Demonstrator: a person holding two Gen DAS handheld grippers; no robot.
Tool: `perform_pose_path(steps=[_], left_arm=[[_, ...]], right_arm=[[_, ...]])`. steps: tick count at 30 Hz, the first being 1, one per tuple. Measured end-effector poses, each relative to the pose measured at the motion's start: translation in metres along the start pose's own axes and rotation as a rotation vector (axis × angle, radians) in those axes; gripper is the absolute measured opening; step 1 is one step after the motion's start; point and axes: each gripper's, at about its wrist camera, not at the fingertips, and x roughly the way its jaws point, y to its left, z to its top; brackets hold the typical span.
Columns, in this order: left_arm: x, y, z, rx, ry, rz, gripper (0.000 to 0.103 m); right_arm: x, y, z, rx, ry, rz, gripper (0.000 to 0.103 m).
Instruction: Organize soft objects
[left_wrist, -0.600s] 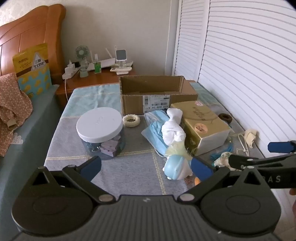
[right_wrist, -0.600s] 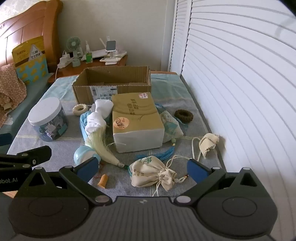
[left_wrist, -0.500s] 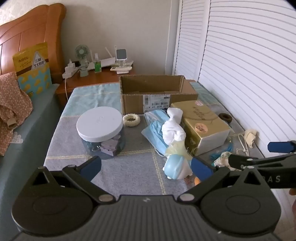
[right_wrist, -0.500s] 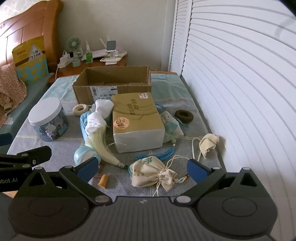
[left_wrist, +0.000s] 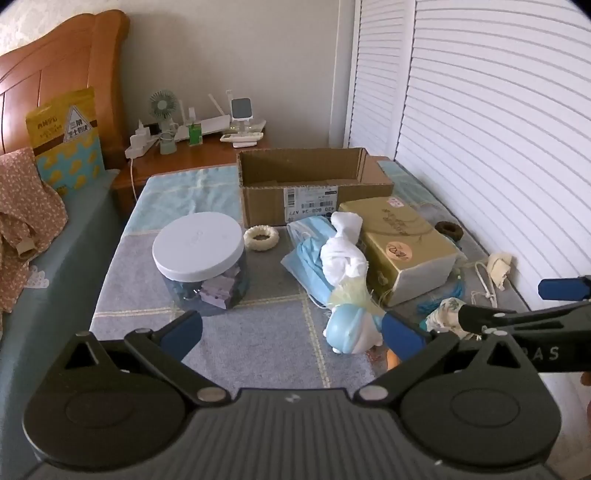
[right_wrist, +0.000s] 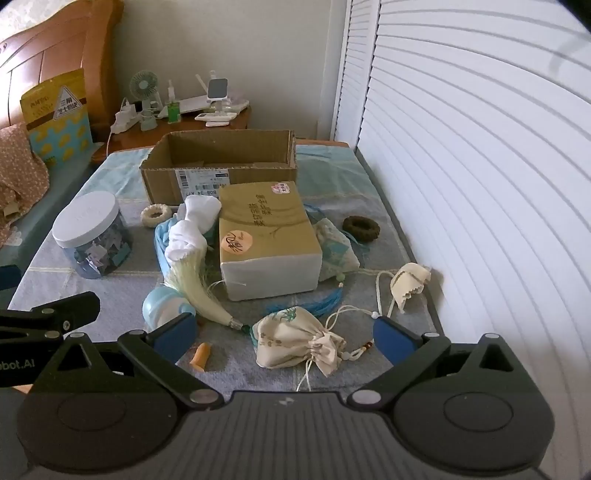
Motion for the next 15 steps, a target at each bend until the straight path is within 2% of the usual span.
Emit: perform_pose_path(steps=[15], left_arm=[[0.0007, -0.0013, 0.0007, -0.005, 0.003, 0.0, 0.102]], right_arm=[[0.0003, -0.0001, -0.0006, -0.003, 0.003, -0.002, 0.103]])
